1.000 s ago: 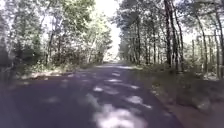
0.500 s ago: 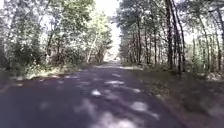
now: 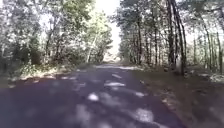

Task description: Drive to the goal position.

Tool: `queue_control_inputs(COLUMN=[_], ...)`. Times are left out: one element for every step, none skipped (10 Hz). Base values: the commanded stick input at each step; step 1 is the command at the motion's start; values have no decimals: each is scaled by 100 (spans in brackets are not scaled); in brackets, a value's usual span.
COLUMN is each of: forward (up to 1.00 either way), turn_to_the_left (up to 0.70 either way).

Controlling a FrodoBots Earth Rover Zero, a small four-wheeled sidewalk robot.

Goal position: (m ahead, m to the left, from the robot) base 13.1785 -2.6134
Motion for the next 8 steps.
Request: queue_control_inputs(forward=[45,45,45,45,45,45,45,45], turn_to_the_left=[0,-14,-27,-27,-27,-27,-27,-24])
